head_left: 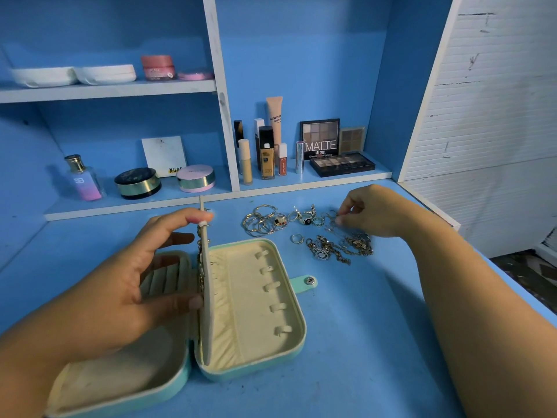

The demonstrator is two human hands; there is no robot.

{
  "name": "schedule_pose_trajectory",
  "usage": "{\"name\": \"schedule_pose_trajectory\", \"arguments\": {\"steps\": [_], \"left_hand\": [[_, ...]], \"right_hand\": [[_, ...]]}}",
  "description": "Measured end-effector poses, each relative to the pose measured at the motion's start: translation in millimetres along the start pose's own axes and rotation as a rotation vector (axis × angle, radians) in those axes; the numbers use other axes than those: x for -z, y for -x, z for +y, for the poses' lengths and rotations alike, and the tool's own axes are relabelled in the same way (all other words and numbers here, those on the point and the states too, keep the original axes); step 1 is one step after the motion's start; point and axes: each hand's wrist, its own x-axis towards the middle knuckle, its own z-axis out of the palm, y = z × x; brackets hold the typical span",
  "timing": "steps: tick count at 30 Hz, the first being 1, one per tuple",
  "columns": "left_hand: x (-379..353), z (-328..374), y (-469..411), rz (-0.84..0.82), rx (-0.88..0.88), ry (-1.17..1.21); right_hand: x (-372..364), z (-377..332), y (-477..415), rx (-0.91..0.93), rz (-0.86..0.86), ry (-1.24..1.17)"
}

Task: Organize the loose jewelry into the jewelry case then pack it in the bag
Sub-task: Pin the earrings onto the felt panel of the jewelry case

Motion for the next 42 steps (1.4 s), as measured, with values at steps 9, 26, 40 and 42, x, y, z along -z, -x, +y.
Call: {"name": "schedule_pose_trajectory", "arguments": {"steps": [9,26,40,42], "left_hand": [[-1,-2,-2,0.014,0.001,0.009],[0,3,-1,-0.011,0.006,-0.049],[-2,2,0,-0.007,-0.014,0.002],[-2,2,0,-0.005,-0.019,-0.001]], "right_hand": [[3,-6,8,-0.013,-0.099,0.104],[9,-4,5,0.054,0.133,-0.094],[-4,-27,18,0.129,-0.223,0.076],[1,-23,19,0.113,-0.266,0.042]]}}
